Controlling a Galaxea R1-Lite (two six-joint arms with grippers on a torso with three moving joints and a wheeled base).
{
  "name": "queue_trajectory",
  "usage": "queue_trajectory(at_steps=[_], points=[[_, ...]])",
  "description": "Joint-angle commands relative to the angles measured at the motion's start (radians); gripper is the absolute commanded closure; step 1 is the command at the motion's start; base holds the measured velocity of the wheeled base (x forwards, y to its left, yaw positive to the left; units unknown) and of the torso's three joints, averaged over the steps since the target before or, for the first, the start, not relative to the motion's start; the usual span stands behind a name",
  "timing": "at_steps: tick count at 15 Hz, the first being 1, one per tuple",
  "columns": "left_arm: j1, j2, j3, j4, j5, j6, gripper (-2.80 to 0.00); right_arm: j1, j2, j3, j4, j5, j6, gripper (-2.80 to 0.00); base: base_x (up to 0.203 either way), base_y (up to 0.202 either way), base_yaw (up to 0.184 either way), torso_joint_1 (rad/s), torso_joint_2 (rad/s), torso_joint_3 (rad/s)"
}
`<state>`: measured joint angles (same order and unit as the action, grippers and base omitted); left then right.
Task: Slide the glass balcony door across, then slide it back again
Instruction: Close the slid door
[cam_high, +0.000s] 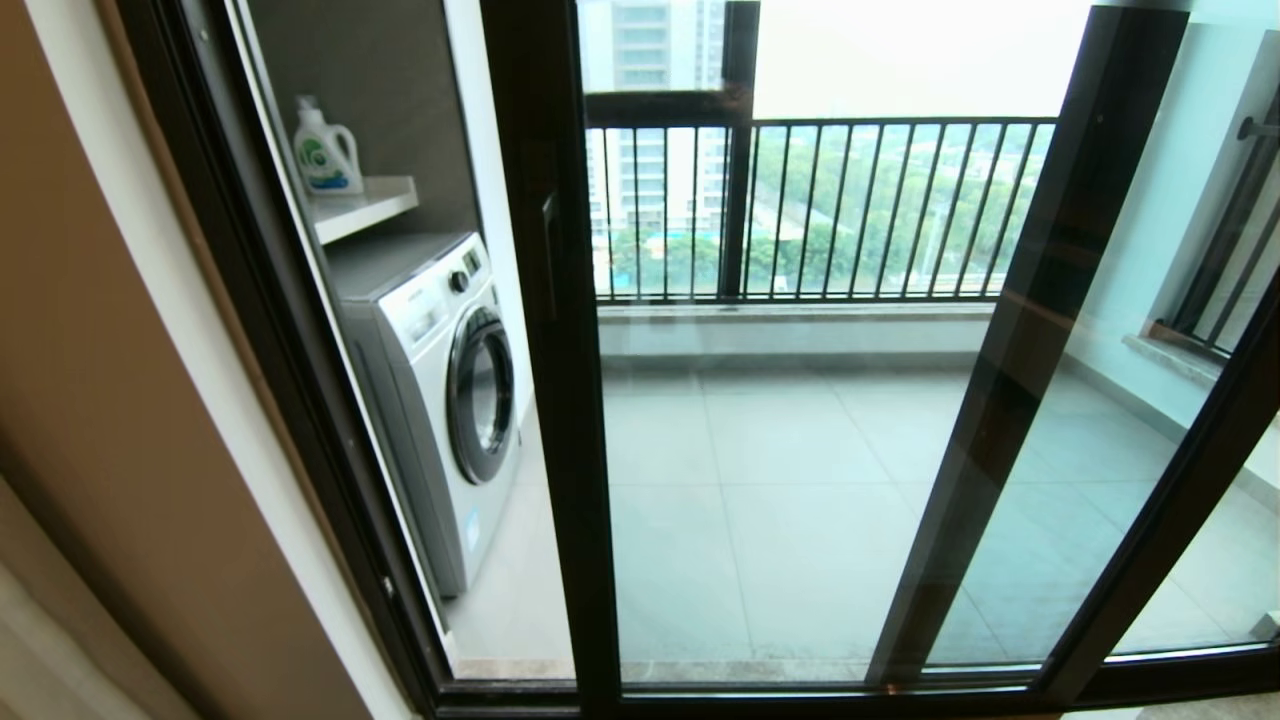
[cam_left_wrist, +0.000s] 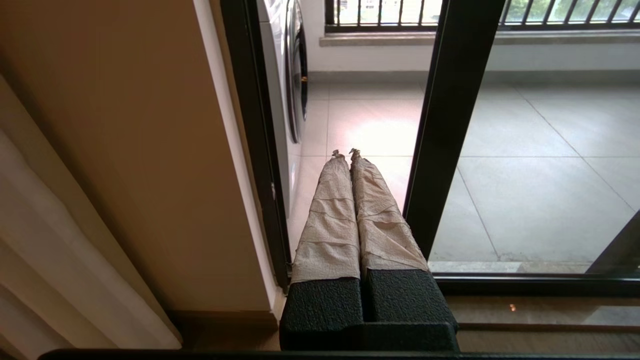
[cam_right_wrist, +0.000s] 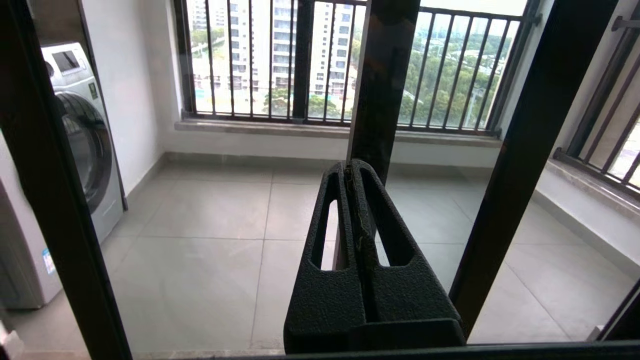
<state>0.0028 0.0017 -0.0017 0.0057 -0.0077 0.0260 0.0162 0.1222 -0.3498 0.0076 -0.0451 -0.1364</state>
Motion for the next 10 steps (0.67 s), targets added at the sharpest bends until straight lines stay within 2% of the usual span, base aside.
queue_trajectory(at_steps=[1, 3, 5, 10], points=[[0.000, 0.001, 0.000, 0.000, 0.000, 0.000, 0.00, -0.001, -0.002, -0.014, 0.000, 0.007, 0.019, 0.00, 0.000, 0.000, 0.000, 0.000, 0.00, 0.000], [0.000, 0.001, 0.000, 0.000, 0.000, 0.000, 0.00, -0.003, -0.033, 0.019, 0.007, 0.065, 0.032, 0.00, 0.000, 0.000, 0.000, 0.000, 0.00, 0.000], [0.000, 0.001, 0.000, 0.000, 0.000, 0.000, 0.00, -0.006, -0.087, 0.072, 0.041, 0.090, 0.031, 0.00, 0.000, 0.000, 0.000, 0.000, 0.00, 0.000], [0.000, 0.001, 0.000, 0.000, 0.000, 0.000, 0.00, -0.008, -0.122, 0.265, 0.043, 0.041, 0.017, 0.00, 0.000, 0.000, 0.000, 0.000, 0.00, 0.000]])
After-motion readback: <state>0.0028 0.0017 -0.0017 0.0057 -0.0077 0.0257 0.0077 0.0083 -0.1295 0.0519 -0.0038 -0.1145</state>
